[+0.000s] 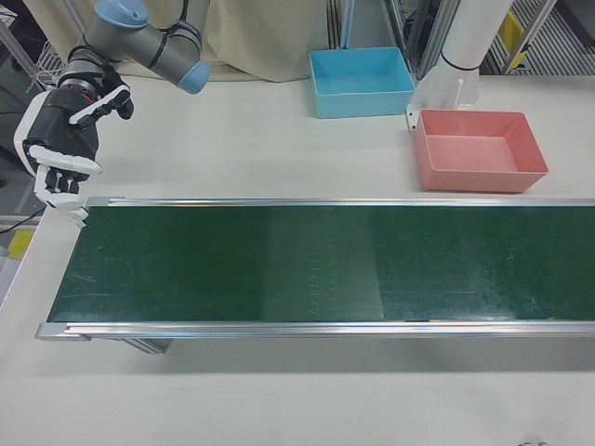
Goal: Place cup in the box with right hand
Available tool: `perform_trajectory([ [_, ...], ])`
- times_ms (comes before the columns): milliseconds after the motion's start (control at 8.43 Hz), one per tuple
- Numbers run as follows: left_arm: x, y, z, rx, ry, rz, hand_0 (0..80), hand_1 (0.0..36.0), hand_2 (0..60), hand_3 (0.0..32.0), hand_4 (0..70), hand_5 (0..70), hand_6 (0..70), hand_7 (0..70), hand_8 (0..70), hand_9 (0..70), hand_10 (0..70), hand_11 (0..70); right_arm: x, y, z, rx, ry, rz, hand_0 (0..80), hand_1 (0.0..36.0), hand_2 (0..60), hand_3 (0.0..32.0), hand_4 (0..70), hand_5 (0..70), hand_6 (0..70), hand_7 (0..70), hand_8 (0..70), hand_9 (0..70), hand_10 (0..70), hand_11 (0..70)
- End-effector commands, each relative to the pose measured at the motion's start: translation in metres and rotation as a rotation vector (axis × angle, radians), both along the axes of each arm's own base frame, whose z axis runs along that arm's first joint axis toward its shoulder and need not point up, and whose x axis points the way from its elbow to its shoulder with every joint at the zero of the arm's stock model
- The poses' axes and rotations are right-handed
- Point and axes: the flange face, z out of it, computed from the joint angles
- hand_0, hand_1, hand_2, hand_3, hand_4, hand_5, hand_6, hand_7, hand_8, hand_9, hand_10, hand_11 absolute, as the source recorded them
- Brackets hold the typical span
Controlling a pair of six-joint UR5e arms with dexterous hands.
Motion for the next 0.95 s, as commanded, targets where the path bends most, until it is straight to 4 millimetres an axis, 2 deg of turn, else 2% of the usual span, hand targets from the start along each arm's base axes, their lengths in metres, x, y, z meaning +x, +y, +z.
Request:
perform_trajectory([
  [0,0.0,0.0,0.0,0.0,0.0,-0.001,0.0,0.0,0.0,0.0,0.0,0.0,0.0,0.0,0.0,0.0,0.0,0.0,0.004,0.0,-0.011,0.032,-0.001,0.005,51.7,8.4,0.0,0.0,27.8,6.2,10.7,38.4,13.6,23.5,9.5,15.1],
  [119,0.0,0.0,0.0,0.0,0.0,-0.001,0.0,0.0,0.0,0.0,0.0,0.0,0.0,0.0,0.0,0.0,0.0,0.0,0.007,0.01,-0.018,0.051,-0.004,0.009,52.1,9.1,0.0,0.0,25.6,6.4,10.4,36.9,13.1,22.6,8.5,13.8],
  [356,0.0,0.0,0.0,0.0,0.0,-0.001,0.0,0.0,0.0,0.0,0.0,0.0,0.0,0.0,0.0,0.0,0.0,0.0,0.02,0.015,-0.05,0.1,-0.006,0.037,53.4,10.5,0.0,0.0,32.4,6.3,11.3,42.3,13.2,23.5,8.2,13.2],
  [474,0.0,0.0,0.0,0.0,0.0,-0.001,0.0,0.0,0.0,0.0,0.0,0.0,0.0,0.0,0.0,0.0,0.0,0.0,0.017,0.017,-0.048,0.092,-0.004,0.03,53.4,10.6,0.0,0.0,33.2,6.2,11.4,42.9,13.0,23.4,8.1,13.2],
  [593,0.0,0.0,0.0,0.0,0.0,-0.001,0.0,0.0,0.0,0.0,0.0,0.0,0.0,0.0,0.0,0.0,0.0,0.0,0.014,0.022,-0.036,0.069,0.004,0.024,52.8,10.0,0.0,0.0,32.3,6.1,11.1,41.4,12.6,22.7,7.9,12.9],
  [711,-0.001,0.0,-0.001,0.006,0.001,-0.001,0.0,0.0,0.0,0.0,0.0,0.0,0.0,0.0,0.0,0.0,0.0,0.0,0.015,0.027,-0.03,0.055,0.008,0.031,52.4,9.5,0.0,0.0,33.2,5.9,11.1,41.6,12.6,22.9,8.1,13.0],
  [830,0.0,0.0,0.0,0.001,0.0,-0.001,0.0,0.0,0.0,0.0,0.0,0.0,0.0,0.0,0.0,0.0,0.0,0.0,0.017,0.028,-0.029,0.057,0.009,0.034,52.2,9.2,0.0,0.0,31.2,6.0,10.9,40.3,12.8,22.8,8.1,13.1],
])
